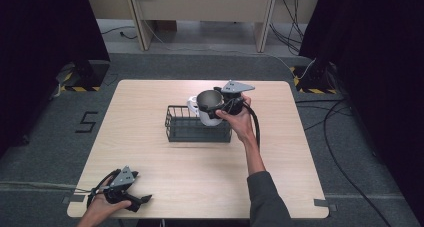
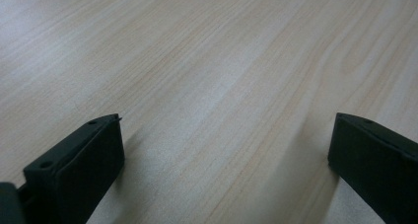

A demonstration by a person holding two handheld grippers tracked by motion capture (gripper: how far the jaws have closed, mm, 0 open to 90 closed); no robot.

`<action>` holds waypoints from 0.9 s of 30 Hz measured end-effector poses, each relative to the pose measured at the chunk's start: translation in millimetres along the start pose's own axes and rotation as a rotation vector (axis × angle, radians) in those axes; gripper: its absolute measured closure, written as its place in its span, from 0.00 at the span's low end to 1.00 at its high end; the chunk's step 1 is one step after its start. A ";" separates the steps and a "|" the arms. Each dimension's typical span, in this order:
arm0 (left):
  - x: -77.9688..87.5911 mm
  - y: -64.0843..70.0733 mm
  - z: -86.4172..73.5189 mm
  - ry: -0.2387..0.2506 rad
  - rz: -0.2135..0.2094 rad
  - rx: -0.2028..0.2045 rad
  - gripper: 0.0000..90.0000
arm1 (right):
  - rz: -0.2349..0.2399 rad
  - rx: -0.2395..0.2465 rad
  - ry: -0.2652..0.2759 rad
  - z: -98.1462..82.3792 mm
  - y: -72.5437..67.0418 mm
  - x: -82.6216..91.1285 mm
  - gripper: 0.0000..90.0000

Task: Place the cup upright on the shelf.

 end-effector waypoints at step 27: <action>0.1 -0.2 -0.1 -0.002 0.000 -0.004 0.00 | -0.024 -0.016 -0.105 -20.2 1.2 -0.1 0.06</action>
Point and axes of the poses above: each handheld gripper's, and its own axes: x roughly backward along the jaws, z roughly out of its top, y roughly to its right, the point moved 3 cm from there along -x, roughly forward along the jaws, and after that the axes turned 6 degrees about z, right-handed, at the moved point
